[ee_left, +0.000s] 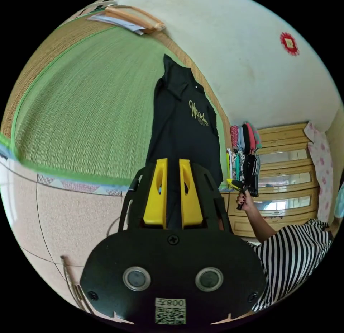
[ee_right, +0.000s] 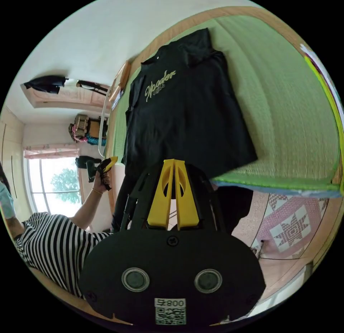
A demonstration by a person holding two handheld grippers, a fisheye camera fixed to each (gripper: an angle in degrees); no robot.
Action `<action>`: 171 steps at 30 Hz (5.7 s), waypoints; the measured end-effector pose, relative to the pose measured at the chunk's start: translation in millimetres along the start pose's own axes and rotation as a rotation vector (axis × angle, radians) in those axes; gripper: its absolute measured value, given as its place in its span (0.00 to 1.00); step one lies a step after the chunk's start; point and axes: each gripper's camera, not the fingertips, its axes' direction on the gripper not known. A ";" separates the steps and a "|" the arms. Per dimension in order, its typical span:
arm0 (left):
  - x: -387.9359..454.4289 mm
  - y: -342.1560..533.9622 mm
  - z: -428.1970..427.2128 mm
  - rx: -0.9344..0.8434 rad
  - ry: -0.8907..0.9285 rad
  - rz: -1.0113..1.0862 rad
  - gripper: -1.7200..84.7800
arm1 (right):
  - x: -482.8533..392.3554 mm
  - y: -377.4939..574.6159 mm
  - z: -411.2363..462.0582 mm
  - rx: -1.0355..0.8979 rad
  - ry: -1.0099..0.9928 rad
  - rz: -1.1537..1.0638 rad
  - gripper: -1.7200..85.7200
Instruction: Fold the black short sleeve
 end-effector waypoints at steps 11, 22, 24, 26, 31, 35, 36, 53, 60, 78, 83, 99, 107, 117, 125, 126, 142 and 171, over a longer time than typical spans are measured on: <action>-58.8 -5.4 61.8 0.018 0.089 -0.214 0.12 | 123.7 115.0 7.5 0.104 -0.062 0.139 0.10; -86.8 -39.8 129.2 -0.052 0.125 -0.298 0.15 | 186.1 131.1 21.0 0.162 0.064 0.167 0.12; -89.4 -46.2 137.9 -0.057 0.108 -0.299 0.14 | 195.1 128.7 32.6 0.138 0.086 0.171 0.12; -93.8 -53.2 148.3 -0.066 0.094 -0.298 0.14 | 205.1 127.7 48.3 0.111 0.130 0.179 0.12; -108.2 -60.0 166.5 -0.061 0.129 -0.328 0.13 | 220.5 133.7 66.7 0.113 0.151 0.177 0.11; -117.1 -64.5 181.2 -0.060 0.139 -0.329 0.13 | 228.3 138.5 80.8 0.099 0.183 0.167 0.11; -118.0 -65.2 183.2 -0.062 0.137 -0.325 0.13 | 229.5 139.3 82.9 0.098 0.180 0.160 0.11; -146.6 -52.2 231.3 -0.018 0.220 -0.344 0.09 | 293.2 182.2 131.4 0.069 0.108 0.185 0.04; -152.3 -40.4 229.8 0.015 0.276 -0.319 0.06 | 312.4 206.4 130.1 0.085 0.016 0.159 0.04; -147.6 19.7 189.4 0.050 0.442 -0.179 0.03 | 341.8 291.2 104.8 0.152 -0.143 0.062 0.04; -145.7 52.3 168.8 0.026 0.480 -0.157 0.03 | 348.6 325.0 100.4 0.160 -0.161 0.041 0.04; -123.4 109.3 93.8 0.000 0.510 -0.149 0.03 | 363.8 372.1 93.4 0.202 -0.212 0.030 0.04; -80.7 74.2 55.9 0.028 0.524 -0.079 0.03 | 354.9 308.3 87.7 0.225 -0.213 -0.010 0.04; -17.0 -5.4 15.6 0.067 0.471 -0.014 0.03 | 338.4 174.9 84.3 0.214 -0.176 -0.062 0.04; 36.2 -87.7 -2.9 0.068 0.401 -0.003 0.03 | 337.2 36.1 97.5 0.160 -0.145 -0.057 0.04; 39.2 -93.3 -3.8 0.067 0.395 -0.005 0.03 | 336.7 26.2 98.9 0.155 -0.141 -0.057 0.04; 94.1 -196.5 -31.2 0.030 0.269 -0.109 0.03 | 319.0 -186.9 145.7 0.016 -0.079 -0.045 0.04; 162.8 -210.3 -163.6 0.164 0.245 -0.197 0.05 | 243.9 -309.4 90.3 0.004 -0.201 0.062 0.05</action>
